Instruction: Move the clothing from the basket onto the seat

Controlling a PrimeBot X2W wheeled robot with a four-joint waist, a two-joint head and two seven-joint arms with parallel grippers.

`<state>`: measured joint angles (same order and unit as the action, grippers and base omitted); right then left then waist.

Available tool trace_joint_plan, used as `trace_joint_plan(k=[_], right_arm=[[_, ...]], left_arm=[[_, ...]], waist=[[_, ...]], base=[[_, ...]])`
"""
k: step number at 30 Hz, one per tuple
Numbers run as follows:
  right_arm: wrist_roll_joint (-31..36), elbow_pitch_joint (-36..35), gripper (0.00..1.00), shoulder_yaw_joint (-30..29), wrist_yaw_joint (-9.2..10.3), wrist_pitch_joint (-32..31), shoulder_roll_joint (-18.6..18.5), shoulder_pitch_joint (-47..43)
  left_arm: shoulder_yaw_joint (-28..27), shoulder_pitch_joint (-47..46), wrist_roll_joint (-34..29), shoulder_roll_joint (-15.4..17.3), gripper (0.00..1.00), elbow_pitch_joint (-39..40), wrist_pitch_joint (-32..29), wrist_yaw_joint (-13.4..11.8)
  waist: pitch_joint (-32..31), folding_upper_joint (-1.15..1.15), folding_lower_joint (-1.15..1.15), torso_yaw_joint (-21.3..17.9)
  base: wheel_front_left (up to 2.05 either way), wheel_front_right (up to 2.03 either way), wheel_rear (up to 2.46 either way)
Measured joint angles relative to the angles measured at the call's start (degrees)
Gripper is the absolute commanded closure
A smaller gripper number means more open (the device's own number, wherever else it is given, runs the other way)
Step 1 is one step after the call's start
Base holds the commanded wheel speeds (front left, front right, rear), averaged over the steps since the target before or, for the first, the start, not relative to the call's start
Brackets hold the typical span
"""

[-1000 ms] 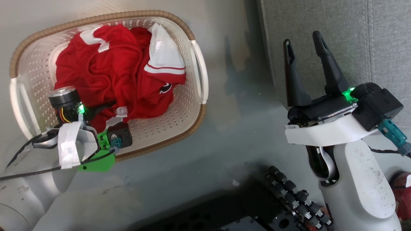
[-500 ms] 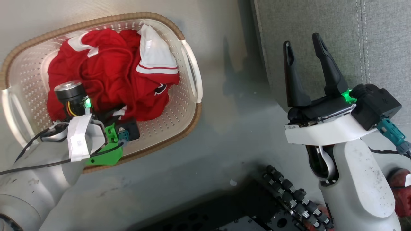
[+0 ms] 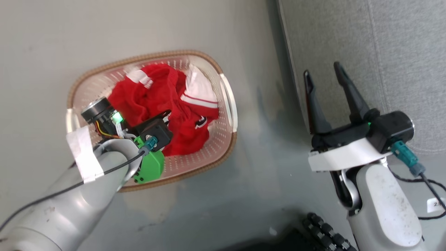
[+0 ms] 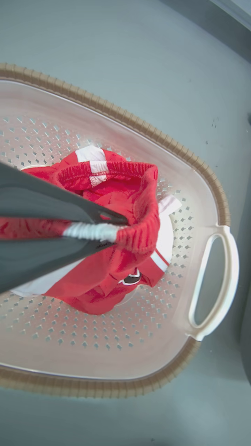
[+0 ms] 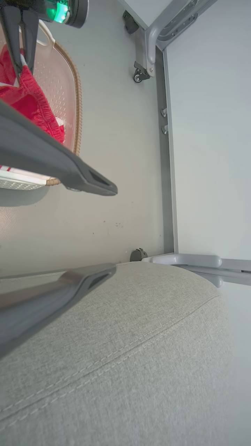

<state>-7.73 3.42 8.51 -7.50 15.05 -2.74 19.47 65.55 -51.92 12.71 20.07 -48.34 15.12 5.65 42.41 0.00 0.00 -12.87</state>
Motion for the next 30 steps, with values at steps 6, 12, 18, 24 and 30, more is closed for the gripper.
trace_joint_plan(k=[6,12,18,24,30], right_arm=[[1.19,2.60,0.00,0.12,0.00,0.00,0.01,-4.79],[1.85,5.57,0.00,2.72,0.00,0.00,0.04,-10.78],[1.64,7.47,0.00,4.67,0.00,0.00,-0.01,-16.66],[1.26,8.05,0.00,6.65,0.00,0.00,-0.01,-19.60],[1.21,8.18,0.00,7.42,0.00,0.00,-0.02,-20.85]], left_arm=[[-8.57,9.65,5.98,-0.26,1.00,6.46,0.00,-1.74],[-14.74,18.07,6.93,-0.23,1.00,12.95,0.01,-4.17],[-19.71,26.60,6.90,-1.22,1.00,18.78,0.00,-6.19],[-23.62,31.59,4.79,-1.98,1.00,25.30,0.00,-8.14],[-26.59,34.64,3.61,-3.09,1.00,31.00,0.00,-8.93]], waist=[[-8.83,0.00,0.00,2.32],[-18.24,0.00,0.00,4.49],[-27.58,0.00,-0.01,6.58],[-35.93,0.00,-0.01,8.74],[-41.35,0.00,-0.01,10.95]], base=[[0.00,0.00,0.00],[0.00,0.00,0.00],[0.00,0.00,0.00],[0.00,0.00,0.00],[0.00,0.00,0.00]])
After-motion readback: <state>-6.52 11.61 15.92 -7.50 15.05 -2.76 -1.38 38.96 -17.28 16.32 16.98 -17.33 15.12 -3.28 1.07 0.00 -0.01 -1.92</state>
